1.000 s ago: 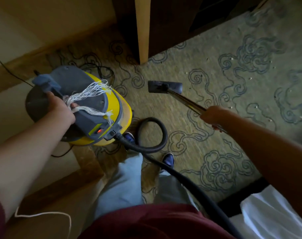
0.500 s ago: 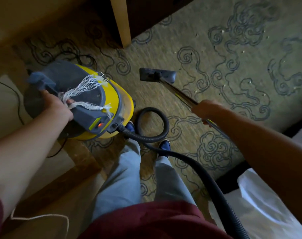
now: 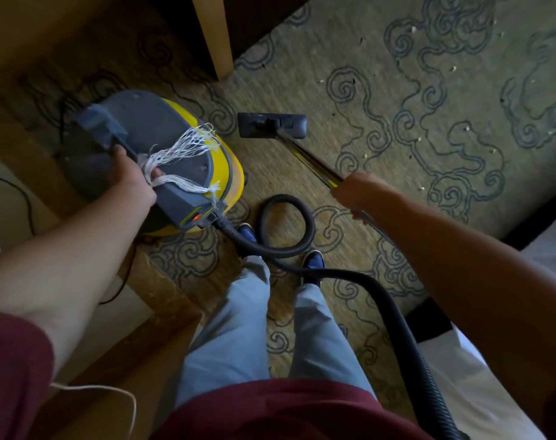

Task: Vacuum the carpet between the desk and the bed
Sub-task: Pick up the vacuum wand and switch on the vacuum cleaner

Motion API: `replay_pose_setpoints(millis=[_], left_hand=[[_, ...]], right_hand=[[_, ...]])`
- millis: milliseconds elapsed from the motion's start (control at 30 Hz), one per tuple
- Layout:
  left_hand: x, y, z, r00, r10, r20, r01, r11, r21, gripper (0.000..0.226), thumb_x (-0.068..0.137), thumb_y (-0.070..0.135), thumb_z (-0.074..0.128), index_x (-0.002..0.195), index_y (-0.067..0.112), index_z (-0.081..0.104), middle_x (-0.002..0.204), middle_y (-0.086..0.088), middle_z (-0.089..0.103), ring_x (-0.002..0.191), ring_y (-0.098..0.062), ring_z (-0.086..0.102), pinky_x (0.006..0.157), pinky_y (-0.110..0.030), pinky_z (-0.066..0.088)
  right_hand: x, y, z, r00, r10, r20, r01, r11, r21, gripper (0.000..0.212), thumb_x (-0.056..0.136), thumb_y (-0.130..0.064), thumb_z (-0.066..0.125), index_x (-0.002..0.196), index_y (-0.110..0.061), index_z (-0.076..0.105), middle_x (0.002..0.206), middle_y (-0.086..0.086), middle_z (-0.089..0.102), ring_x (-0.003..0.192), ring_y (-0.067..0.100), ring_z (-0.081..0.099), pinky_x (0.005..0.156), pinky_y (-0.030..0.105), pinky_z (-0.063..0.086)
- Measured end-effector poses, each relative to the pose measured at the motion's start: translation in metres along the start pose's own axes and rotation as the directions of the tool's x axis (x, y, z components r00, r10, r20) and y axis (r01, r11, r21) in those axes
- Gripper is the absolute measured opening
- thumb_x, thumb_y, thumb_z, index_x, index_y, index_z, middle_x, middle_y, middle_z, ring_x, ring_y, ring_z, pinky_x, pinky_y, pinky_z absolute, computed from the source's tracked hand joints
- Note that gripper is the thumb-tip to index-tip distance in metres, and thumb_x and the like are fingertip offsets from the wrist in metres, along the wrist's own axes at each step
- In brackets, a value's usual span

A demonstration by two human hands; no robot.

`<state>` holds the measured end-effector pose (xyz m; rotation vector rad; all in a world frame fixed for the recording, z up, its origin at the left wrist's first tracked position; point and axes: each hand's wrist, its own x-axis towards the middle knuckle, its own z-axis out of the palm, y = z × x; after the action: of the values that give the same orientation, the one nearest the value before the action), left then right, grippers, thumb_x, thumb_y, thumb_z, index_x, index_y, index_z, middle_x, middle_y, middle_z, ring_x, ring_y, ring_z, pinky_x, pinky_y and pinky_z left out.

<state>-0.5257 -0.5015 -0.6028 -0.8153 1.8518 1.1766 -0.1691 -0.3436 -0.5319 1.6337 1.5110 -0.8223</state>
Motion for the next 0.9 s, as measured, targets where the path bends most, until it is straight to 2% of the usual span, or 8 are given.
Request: replay_pose_setpoints(millis=[133,233,367,433,500,600,767,900], left_hand=[[0.022,-0.002,0.009,1.000,0.014,0.005,-0.015,0.995,0.100,0.051,0.095,0.066,0.040,0.113,0.021,0.054,0.083,-0.001,0.060,0.049,-0.013,0.054,0.042,-0.021,0.047],[0.033,-0.007,0.013,0.999,0.031,-0.009,-0.028,0.976,0.214,0.053,0.097,0.063,0.037,0.118,0.020,0.061,0.096,-0.001,0.065,0.052,-0.010,0.058,0.040,-0.021,0.047],[0.026,-0.002,0.019,0.993,0.090,-0.078,-0.072,0.975,0.212,0.034,0.100,0.036,0.043,0.082,0.013,0.060,0.088,-0.007,0.068,0.046,-0.013,0.059,0.039,-0.021,0.048],[0.022,0.004,0.016,0.993,0.092,-0.076,-0.069,0.961,0.267,0.031,0.098,0.029,0.043,0.088,0.009,0.065,0.085,-0.010,0.068,0.046,-0.016,0.059,0.042,-0.023,0.050],[0.020,0.007,0.011,0.995,0.089,-0.034,-0.071,0.927,0.367,0.036,0.093,0.030,0.048,0.111,0.006,0.068,0.094,-0.011,0.072,0.061,-0.023,0.066,0.055,-0.029,0.055],[0.013,0.007,-0.001,0.988,0.142,0.056,-0.146,0.769,0.623,0.053,0.083,0.039,0.059,0.125,0.007,0.062,0.114,-0.011,0.071,0.096,-0.029,0.071,0.087,-0.040,0.058],[-0.005,0.007,-0.025,0.972,0.137,0.190,-0.233,0.643,0.730,0.021,0.095,0.035,0.054,0.102,0.015,0.056,0.100,-0.013,0.063,0.070,-0.024,0.061,0.060,-0.029,0.047],[-0.021,0.003,-0.036,0.945,0.206,0.254,-0.326,0.541,0.775,0.025,0.096,0.029,0.054,0.074,0.017,0.054,0.093,-0.011,0.063,0.059,-0.017,0.056,0.057,-0.026,0.045]], right_hand=[[0.005,-0.020,0.006,1.000,0.018,-0.010,-0.017,1.000,0.024,0.030,0.087,-0.031,0.055,0.070,-0.010,0.067,0.049,0.003,0.067,0.031,0.016,0.061,0.035,0.024,0.048],[0.008,-0.033,0.011,0.999,0.023,0.021,-0.025,0.997,0.077,0.027,0.083,-0.027,0.057,0.069,-0.007,0.067,0.045,0.006,0.066,0.035,0.021,0.064,0.040,0.034,0.056],[0.004,-0.049,0.015,0.999,0.019,0.041,-0.021,0.998,0.065,0.026,0.082,-0.029,0.056,0.069,-0.009,0.067,0.039,0.003,0.063,0.036,0.020,0.065,0.050,0.040,0.061],[-0.001,-0.057,0.016,1.000,-0.009,0.017,0.008,0.999,0.051,0.028,0.084,-0.031,0.056,0.067,-0.011,0.066,0.044,0.004,0.066,0.038,0.019,0.066,0.054,0.040,0.062],[-0.004,-0.063,0.014,0.999,-0.026,0.019,0.025,0.998,0.049,0.026,0.084,-0.029,0.056,0.068,-0.011,0.065,0.047,0.005,0.068,0.042,0.020,0.068,0.057,0.040,0.062],[-0.014,-0.068,0.010,0.997,-0.050,0.051,0.048,0.998,0.038,0.022,0.086,-0.027,0.055,0.076,-0.010,0.066,0.056,0.006,0.071,0.046,0.018,0.069,0.055,0.033,0.062],[-0.030,-0.072,0.014,0.997,-0.065,0.044,0.062,0.996,0.070,0.022,0.090,-0.024,0.054,0.080,-0.008,0.063,0.071,0.009,0.072,0.056,0.022,0.072,0.062,0.036,0.063],[-0.040,-0.065,0.014,0.995,-0.099,0.022,0.098,0.994,0.049,0.022,0.090,-0.026,0.055,0.076,-0.011,0.062,0.066,0.009,0.071,0.053,0.022,0.071,0.058,0.037,0.062]])
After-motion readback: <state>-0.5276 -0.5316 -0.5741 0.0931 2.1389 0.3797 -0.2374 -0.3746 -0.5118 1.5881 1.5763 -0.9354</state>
